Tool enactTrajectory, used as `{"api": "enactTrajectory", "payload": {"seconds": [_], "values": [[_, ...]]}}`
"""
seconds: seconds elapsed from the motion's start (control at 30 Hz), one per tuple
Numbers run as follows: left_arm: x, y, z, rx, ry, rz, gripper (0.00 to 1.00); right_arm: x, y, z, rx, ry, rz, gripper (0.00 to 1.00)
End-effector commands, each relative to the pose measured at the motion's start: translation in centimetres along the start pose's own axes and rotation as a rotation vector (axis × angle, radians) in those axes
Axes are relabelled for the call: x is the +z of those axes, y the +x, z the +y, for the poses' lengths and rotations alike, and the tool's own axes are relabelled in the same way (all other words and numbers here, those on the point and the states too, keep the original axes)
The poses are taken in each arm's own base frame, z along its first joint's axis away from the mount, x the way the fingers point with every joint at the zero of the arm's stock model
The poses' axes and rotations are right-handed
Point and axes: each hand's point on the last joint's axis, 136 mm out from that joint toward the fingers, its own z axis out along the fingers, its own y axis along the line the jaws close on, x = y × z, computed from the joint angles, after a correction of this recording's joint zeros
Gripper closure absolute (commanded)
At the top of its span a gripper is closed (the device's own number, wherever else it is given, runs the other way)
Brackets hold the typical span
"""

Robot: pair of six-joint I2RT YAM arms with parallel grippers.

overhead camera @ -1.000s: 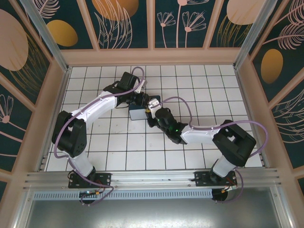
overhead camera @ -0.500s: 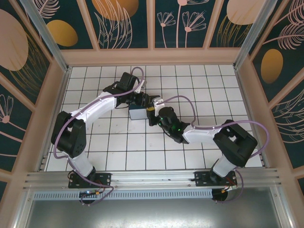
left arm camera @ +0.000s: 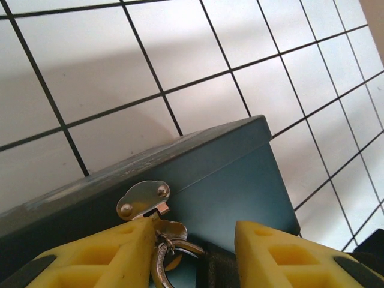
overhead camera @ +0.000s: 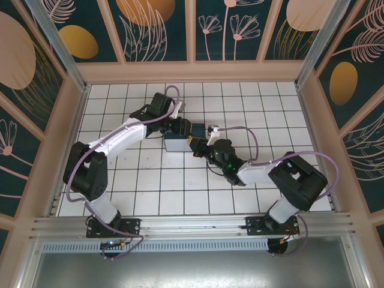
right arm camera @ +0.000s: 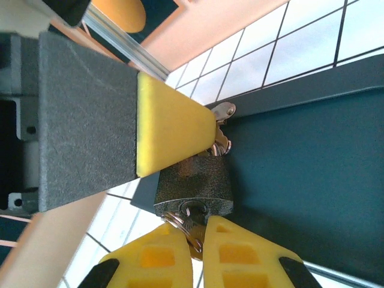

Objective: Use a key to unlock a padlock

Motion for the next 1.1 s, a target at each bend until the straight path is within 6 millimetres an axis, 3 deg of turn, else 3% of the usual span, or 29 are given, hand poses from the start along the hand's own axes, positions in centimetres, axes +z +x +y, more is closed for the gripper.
{"api": "enactTrajectory", "payload": {"seconds": [0.0, 0.23, 0.57, 0.73, 0.93, 1.07], "values": [[-0.6, 3.0, -0.6, -0.084, 0.035, 0.099, 0.58, -0.2, 0.6, -1.5, 0.161, 0.021, 0.000, 1.00], [-1.0, 2.1, -0.1, -0.098, 0.028, 0.072, 0.59, -0.7, 0.1, -1.4, 0.224, 0.020, -0.010, 1.00], [-3.6, -2.3, 0.3, -0.123, 0.008, -0.065, 0.52, -0.5, -0.3, -1.5, 0.140, 0.028, 0.044, 1.00], [-4.0, -2.0, 1.3, -0.112, -0.047, -0.066, 0.52, -0.5, -0.2, -2.0, 0.000, 0.094, 0.089, 1.00], [-3.7, -1.0, 1.9, -0.120, -0.063, -0.047, 0.52, -0.6, -0.6, -1.6, -0.001, 0.077, 0.090, 1.00], [-5.0, -1.4, 2.3, -0.121, -0.095, -0.086, 0.51, -0.6, -0.7, -0.7, 0.066, 0.042, 0.098, 1.00]]}}
